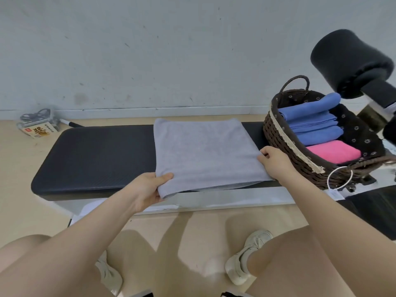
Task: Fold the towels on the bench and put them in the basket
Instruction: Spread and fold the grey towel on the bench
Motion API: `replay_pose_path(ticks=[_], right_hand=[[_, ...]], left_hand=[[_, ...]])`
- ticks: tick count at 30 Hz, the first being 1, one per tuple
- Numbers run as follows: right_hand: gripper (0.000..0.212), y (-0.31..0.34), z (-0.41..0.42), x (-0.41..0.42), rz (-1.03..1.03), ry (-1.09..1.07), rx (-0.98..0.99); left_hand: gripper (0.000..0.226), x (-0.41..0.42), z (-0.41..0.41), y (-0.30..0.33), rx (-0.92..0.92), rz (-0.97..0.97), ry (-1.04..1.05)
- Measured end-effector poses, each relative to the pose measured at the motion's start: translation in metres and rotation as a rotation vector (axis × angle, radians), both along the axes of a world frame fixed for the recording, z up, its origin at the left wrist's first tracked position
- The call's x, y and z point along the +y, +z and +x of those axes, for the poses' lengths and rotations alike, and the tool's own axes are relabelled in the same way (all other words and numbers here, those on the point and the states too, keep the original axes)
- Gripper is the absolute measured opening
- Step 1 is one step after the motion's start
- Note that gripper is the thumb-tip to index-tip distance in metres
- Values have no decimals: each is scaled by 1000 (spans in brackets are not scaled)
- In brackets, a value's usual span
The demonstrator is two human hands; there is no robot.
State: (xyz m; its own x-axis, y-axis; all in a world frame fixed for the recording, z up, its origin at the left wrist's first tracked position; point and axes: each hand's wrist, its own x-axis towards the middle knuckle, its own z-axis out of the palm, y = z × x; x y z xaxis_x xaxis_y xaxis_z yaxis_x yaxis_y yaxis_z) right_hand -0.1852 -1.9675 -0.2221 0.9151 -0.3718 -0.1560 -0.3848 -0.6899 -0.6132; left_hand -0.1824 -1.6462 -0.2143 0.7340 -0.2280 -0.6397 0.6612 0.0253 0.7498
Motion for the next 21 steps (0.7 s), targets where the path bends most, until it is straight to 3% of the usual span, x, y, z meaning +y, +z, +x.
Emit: replay_pose_path(ticks=[4, 10, 14, 18, 21], right_hand=[[17, 0, 1, -3, -38, -26, -33], [18, -2, 5, -7, -67, -77, -3], [20, -4, 10, -7, -92, -82, 19], [16, -5, 7, -11, -34, -69, 63], [24, -9, 4, -13, 3, -131, 98]], left_hand=[[28, -6, -7, -7, 9, 21, 33], [24, -16, -20, -15, -26, -163, 59], [8, -21, -16, -14, -22, 7, 111], [18, -16, -14, -11, 3, 171, 108], [20, -8, -18, -13, 12, 132, 21]])
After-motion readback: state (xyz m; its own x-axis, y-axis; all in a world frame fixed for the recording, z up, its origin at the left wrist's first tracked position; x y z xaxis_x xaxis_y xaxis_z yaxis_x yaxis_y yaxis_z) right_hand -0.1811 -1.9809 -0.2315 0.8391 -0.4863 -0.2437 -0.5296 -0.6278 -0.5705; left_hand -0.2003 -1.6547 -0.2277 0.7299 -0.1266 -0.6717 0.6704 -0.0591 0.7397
